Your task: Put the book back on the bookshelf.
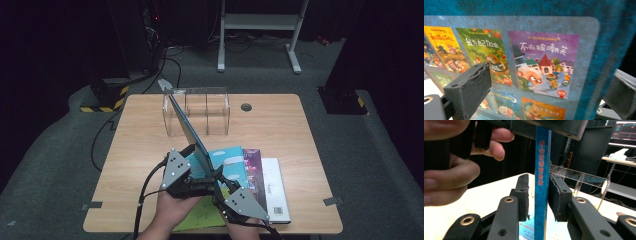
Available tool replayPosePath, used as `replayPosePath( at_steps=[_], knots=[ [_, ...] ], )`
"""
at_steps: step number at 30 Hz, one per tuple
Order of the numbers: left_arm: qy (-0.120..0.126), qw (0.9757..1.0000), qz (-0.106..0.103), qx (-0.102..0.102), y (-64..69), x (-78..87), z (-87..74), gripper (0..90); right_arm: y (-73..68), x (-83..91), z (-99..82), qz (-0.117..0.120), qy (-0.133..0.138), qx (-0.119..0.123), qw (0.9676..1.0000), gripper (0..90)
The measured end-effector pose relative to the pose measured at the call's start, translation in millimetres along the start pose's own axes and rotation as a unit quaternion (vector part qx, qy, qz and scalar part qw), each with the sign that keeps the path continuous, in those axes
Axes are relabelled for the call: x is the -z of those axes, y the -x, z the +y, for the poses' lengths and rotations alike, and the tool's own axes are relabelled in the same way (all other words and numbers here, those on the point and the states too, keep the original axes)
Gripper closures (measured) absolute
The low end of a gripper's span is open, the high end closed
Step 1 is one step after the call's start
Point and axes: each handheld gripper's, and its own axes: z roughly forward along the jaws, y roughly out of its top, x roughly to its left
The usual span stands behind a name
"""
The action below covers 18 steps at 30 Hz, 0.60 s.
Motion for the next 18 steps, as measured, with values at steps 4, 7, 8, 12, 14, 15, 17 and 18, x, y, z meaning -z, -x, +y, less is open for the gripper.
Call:
replayPosePath(
  at_steps=[4,7,8,12,14,15,17,18],
  knots=[
    [-0.002,1.0,0.006,-0.005,-6.2,5.5,-6.5,4.1,-8.4,-6.3,0.2,0.005,-0.01,0.002,0.9999,65.4],
    [-0.003,1.0,0.009,-0.001,-9.2,7.2,-10.3,4.4,-13.6,-9.5,-1.5,0.01,-0.013,0.003,0.9999,64.7],
    [-0.003,1.0,0.009,-0.001,-9.2,7.2,-10.3,4.7,-13.6,-9.5,-1.5,0.01,-0.013,0.003,0.9999,64.7],
    [-0.009,0.9997,0.016,-0.013,-11.8,9.2,-14.2,6.0,-19.2,-14.1,-2.1,0.027,-0.026,-0.005,0.9993,62.0],
    [-0.009,0.9997,0.018,-0.016,-12.4,9.6,-15.6,7.7,-20.2,-14.5,-2.5,0.03,-0.028,-0.003,0.9992,61.7],
    [-0.01,0.9997,0.017,-0.013,-13.1,9.3,-17.0,8.5,-21.9,-15.2,-3.5,0.036,-0.031,-0.001,0.9988,60.9],
    [-0.012,0.9997,0.016,-0.011,-15.4,9.4,-19.0,9.6,-22.2,-15.6,-4.0,0.038,-0.034,0.0,0.9987,60.7],
    [-0.013,0.9997,0.016,-0.01,-16.4,9.3,-19.5,11.0,-22.4,-16.2,-4.5,0.04,-0.037,-0.001,0.9985,60.4]
  ],
)
